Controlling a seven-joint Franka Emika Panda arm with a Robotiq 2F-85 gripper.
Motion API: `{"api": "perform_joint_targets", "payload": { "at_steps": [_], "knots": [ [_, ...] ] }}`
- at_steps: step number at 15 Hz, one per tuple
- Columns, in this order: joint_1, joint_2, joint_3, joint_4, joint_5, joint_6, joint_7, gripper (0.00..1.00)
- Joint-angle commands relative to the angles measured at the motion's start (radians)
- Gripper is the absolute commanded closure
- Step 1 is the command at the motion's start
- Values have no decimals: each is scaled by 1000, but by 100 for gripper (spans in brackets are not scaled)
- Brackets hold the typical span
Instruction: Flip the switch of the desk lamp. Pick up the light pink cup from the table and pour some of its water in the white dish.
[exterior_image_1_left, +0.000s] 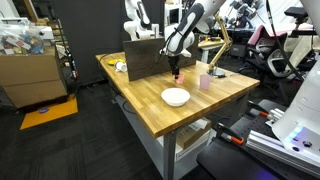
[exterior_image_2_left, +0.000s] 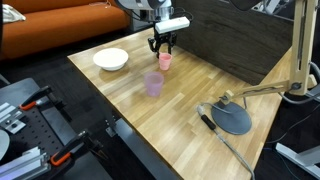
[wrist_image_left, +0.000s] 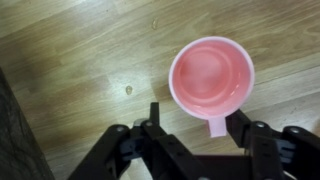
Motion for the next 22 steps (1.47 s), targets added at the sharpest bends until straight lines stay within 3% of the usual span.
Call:
{"api": "perform_joint_targets", "payload": {
  "at_steps": [1, 4, 9, 11, 22],
  "knots": [
    [-7, 18, 10, 29, -4, -34, -24, 62],
    [-6, 23, 11, 33, -4, -36, -25, 82],
    [-6, 17, 8, 26, -8, -39, -26, 86],
    [-7, 14, 7, 22, -7, -38, -26, 96],
    [-23, -43, 34, -5, 12, -17, -53, 96]
  ]
}}
